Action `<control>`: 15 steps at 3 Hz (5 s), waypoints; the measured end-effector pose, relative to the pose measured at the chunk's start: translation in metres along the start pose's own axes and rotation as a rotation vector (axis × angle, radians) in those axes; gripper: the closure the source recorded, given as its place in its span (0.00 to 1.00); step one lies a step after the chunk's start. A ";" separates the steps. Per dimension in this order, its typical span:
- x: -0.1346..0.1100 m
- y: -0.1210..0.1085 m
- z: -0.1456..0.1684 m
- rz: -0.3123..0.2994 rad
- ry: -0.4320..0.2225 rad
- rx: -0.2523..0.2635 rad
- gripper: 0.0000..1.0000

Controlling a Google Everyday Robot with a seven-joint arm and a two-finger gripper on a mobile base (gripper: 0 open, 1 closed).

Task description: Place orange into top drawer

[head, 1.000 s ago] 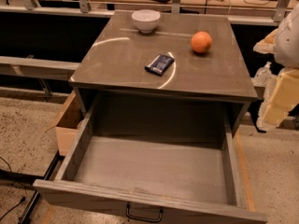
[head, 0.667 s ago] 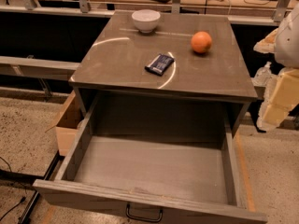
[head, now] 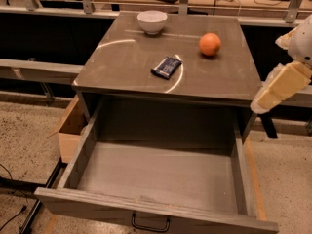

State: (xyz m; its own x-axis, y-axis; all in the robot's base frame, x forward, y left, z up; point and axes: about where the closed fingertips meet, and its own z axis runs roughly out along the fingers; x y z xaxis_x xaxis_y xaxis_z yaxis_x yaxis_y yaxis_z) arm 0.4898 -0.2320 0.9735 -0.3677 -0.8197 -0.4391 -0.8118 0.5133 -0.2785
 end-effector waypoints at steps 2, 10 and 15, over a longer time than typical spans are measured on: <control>0.011 -0.082 0.044 0.239 -0.286 0.169 0.00; -0.059 -0.235 0.195 0.376 -0.649 0.251 0.00; -0.107 -0.245 0.252 0.392 -0.705 0.181 0.41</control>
Offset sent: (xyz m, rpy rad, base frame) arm 0.1633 -0.0780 0.0150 0.4003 -0.5453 -0.3355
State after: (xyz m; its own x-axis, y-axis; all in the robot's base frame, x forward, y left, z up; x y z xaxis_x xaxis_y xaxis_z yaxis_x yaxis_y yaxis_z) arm 0.8427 -0.2056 0.8735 -0.1893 -0.2520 -0.9490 -0.5761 0.8112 -0.1005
